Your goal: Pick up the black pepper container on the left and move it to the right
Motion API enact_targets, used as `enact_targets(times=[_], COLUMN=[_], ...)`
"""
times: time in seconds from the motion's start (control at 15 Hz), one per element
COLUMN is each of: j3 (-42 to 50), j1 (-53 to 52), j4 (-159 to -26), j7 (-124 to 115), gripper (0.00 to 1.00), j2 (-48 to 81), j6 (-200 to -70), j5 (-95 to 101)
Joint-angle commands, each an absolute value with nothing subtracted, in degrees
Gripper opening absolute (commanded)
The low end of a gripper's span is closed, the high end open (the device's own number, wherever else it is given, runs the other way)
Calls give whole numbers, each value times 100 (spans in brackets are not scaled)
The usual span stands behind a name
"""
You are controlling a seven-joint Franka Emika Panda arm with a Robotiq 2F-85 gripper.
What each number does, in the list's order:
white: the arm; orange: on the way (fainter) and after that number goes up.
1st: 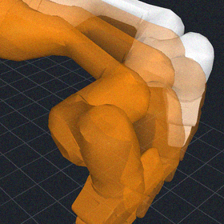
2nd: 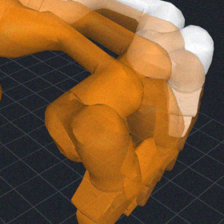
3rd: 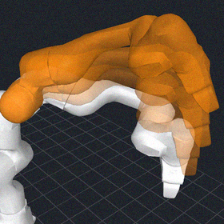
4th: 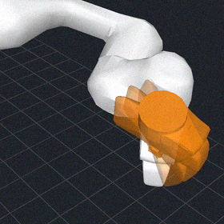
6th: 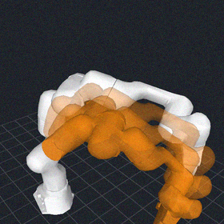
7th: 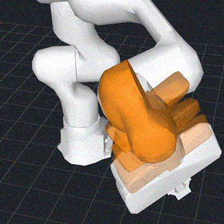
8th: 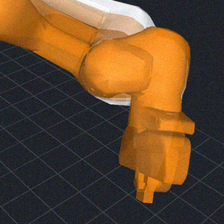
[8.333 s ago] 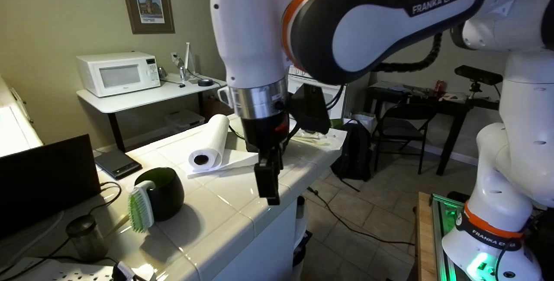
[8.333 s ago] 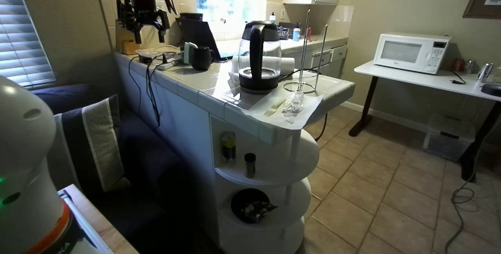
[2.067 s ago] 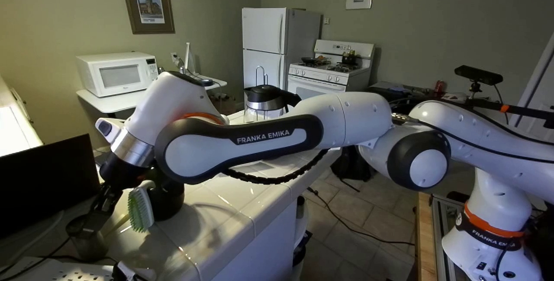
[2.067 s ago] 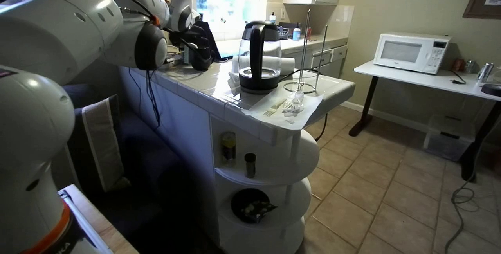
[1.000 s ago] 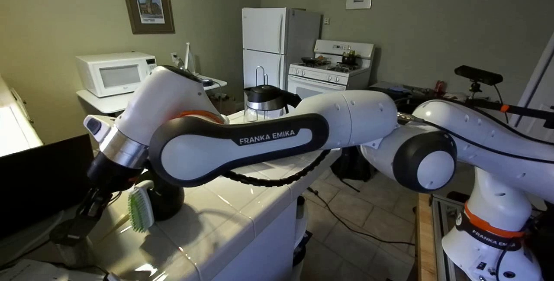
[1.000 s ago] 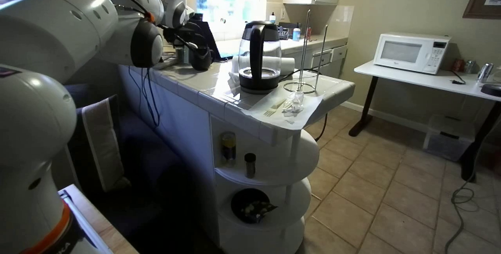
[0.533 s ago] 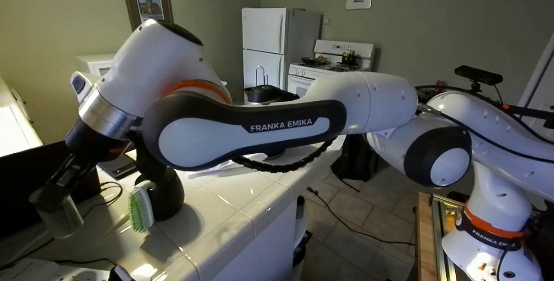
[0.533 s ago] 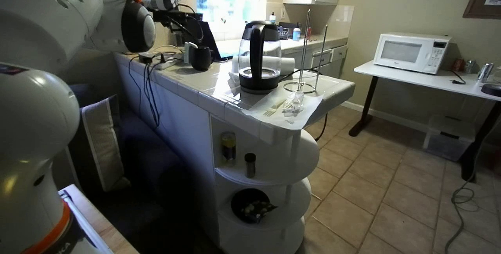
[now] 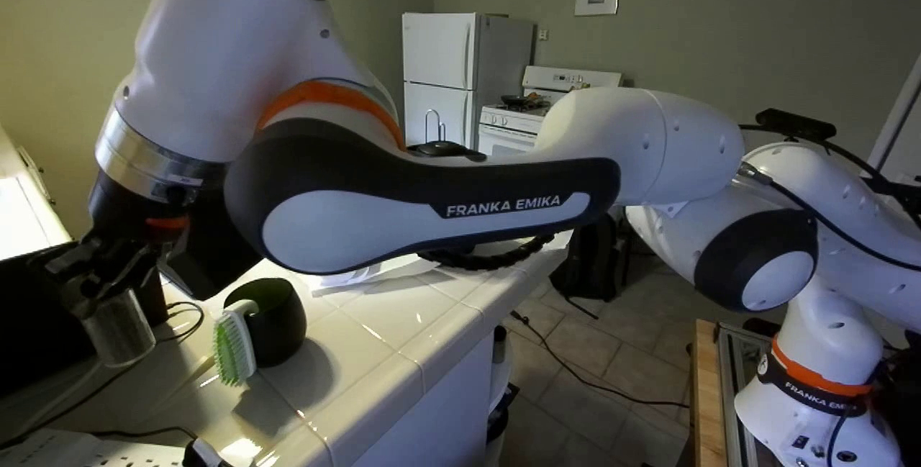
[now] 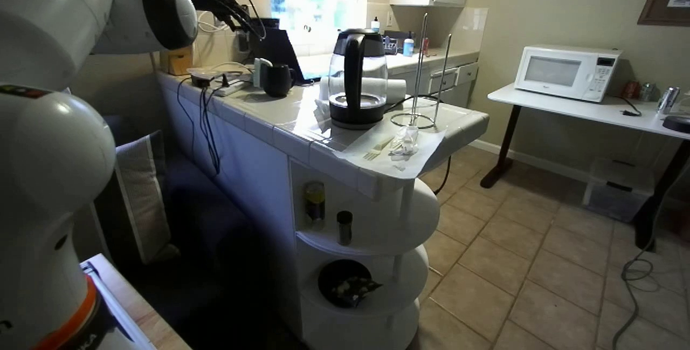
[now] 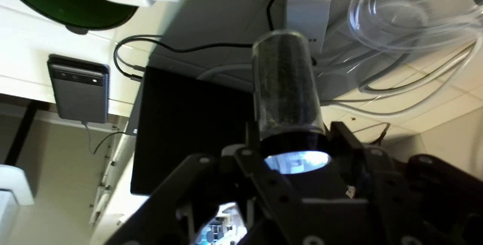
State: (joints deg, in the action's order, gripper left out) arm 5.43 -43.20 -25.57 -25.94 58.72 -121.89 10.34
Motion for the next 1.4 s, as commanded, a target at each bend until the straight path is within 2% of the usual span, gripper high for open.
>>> enact_targets(times=[0.0, 0.6, 1.33], j3=[971, 1404, 1342], j1=[-4650, -5066, -5261], j4=[-2550, -2545, -2536], j7=[-4007, -6893, -9661], gripper=[24, 24, 24], j2=[5727, 5614, 5450], j6=[-11874, -10725, -8158], j5=[1325, 1732, 1793])
